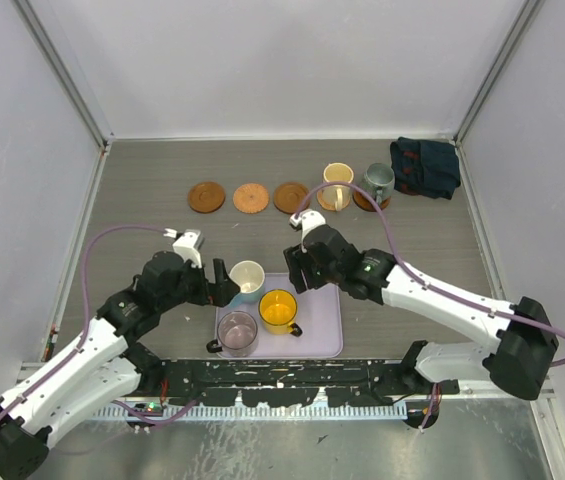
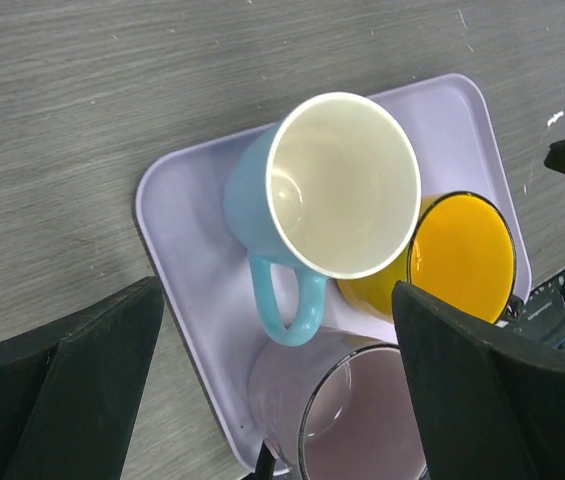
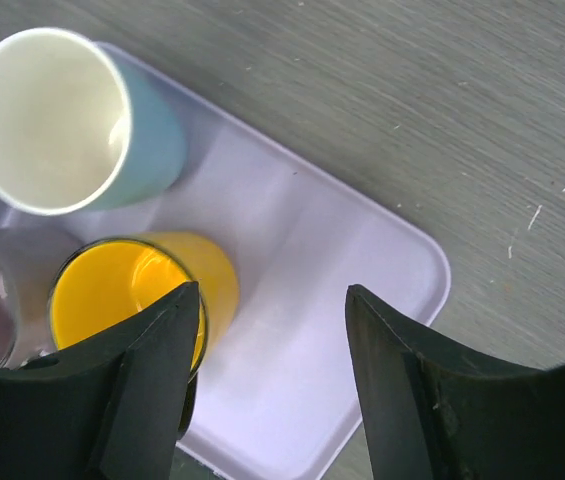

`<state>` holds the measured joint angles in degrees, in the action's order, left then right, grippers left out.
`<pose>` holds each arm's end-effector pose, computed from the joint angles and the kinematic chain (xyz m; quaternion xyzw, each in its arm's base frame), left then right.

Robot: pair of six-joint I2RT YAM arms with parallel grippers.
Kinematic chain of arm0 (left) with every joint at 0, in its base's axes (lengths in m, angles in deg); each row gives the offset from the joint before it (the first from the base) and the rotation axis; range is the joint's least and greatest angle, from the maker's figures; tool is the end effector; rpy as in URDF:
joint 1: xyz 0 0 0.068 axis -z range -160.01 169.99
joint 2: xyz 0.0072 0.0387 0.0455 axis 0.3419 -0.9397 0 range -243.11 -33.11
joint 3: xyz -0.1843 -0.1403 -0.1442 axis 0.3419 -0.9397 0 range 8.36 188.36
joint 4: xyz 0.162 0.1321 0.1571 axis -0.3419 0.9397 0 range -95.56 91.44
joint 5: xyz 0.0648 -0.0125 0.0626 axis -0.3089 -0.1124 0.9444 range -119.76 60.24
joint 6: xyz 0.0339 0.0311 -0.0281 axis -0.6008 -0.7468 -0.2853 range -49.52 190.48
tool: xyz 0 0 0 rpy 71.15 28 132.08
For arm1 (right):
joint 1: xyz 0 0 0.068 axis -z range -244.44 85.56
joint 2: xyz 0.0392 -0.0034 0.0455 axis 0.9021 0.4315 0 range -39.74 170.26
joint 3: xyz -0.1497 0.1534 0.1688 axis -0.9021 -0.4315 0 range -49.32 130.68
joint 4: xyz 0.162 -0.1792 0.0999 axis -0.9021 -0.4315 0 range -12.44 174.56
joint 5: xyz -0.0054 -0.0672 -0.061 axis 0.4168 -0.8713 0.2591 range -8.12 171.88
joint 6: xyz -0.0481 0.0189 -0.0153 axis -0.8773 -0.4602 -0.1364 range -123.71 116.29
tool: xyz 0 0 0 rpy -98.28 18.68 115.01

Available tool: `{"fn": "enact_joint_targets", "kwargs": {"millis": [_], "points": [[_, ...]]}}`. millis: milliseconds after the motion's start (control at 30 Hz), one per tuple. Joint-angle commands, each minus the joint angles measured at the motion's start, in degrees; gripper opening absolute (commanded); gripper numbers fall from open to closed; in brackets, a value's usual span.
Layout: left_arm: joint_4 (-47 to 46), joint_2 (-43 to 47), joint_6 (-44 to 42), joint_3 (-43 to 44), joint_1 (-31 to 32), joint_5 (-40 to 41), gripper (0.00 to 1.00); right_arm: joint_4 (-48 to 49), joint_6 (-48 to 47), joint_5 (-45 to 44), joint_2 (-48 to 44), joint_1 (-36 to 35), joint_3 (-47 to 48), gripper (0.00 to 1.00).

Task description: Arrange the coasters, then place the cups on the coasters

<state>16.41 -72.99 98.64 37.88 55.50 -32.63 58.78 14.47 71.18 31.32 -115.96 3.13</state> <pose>0.1307 -0.0955 0.2392 0.0681 0.8732 -0.2730 0.3980 0.1692 0.2021 0.2656 -0.2288 0.8896 0.1499 0.3658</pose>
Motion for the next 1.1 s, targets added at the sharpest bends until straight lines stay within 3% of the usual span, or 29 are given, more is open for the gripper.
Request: {"fn": "enact_joint_targets", "kwargs": {"millis": [0,467,900,1067], "points": [[0.6,1.2,1.1,0.3,2.2,-0.7,0.98,-2.4,-0.1,4.5,-5.8,-2.7,-0.1,0.66],[5.1,1.5,2.7,0.5,9.4,3.5,0.98,-5.9,3.7,3.6,-7.2,-15.0,-5.1,0.70],[-0.9,-3.7,1.1,-1.3,10.1,8.8,0.99,-3.2,8.2,2.0,-1.8,-18.2,-6.1,0.70],[-2.3,-4.0,0.7,-1.9,10.1,8.7,0.92,-2.6,9.1,1.1,1.5,-19.3,-5.7,0.69]]}}
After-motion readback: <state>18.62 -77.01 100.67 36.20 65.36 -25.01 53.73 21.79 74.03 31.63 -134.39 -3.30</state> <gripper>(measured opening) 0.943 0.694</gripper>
